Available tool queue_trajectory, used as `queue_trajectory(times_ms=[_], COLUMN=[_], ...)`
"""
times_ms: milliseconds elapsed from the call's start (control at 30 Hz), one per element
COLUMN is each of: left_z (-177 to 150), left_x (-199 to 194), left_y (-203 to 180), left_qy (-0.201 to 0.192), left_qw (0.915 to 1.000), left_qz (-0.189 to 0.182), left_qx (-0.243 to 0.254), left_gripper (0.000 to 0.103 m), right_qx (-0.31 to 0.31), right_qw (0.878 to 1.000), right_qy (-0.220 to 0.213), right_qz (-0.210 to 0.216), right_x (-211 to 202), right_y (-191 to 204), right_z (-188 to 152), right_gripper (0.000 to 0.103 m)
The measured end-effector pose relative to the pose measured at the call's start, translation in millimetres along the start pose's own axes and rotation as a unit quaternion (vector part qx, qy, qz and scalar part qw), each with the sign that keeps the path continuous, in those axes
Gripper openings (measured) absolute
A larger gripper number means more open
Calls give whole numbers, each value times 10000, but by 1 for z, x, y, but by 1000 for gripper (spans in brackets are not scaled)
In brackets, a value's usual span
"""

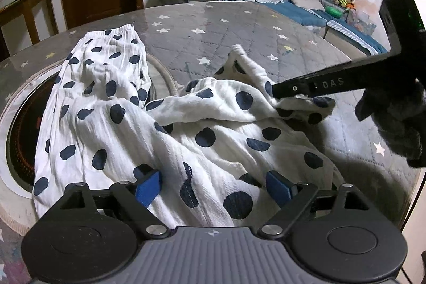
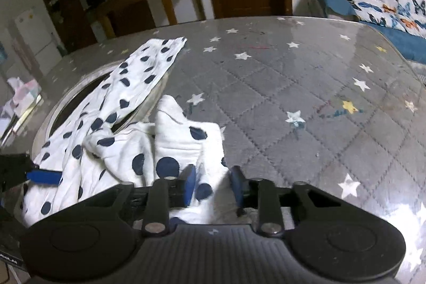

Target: Fold clothes

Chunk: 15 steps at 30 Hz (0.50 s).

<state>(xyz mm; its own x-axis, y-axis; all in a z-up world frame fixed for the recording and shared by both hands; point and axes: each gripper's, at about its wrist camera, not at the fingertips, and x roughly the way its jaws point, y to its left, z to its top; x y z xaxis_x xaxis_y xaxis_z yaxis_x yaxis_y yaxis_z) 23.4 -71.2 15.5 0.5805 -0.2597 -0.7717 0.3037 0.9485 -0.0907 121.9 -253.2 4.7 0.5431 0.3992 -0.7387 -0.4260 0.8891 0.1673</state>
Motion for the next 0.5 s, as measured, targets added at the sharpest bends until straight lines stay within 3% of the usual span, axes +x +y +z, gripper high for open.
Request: queue_trajectory(times_ms=[167,300,500], left_z=[-2,-3,-3], left_x=[-2,-1,1], left_y=[-1,1,2], left_qy=[10,22,8], left_qw=[9999,9998,9995], left_qz=[-44,-86,-224], left_qx=[139,165,217], left_gripper=[90,91,95], right_qx=[-564,-1024,-1351], right_qw=[9958,9833,9642], right_qy=[-190,-454,-611], right_qz=[-698,-1434,-2199], right_x=[-1,0,37], right_y=[1,-6,-27], right_z=[26,58,102], right_gripper=[17,17,17])
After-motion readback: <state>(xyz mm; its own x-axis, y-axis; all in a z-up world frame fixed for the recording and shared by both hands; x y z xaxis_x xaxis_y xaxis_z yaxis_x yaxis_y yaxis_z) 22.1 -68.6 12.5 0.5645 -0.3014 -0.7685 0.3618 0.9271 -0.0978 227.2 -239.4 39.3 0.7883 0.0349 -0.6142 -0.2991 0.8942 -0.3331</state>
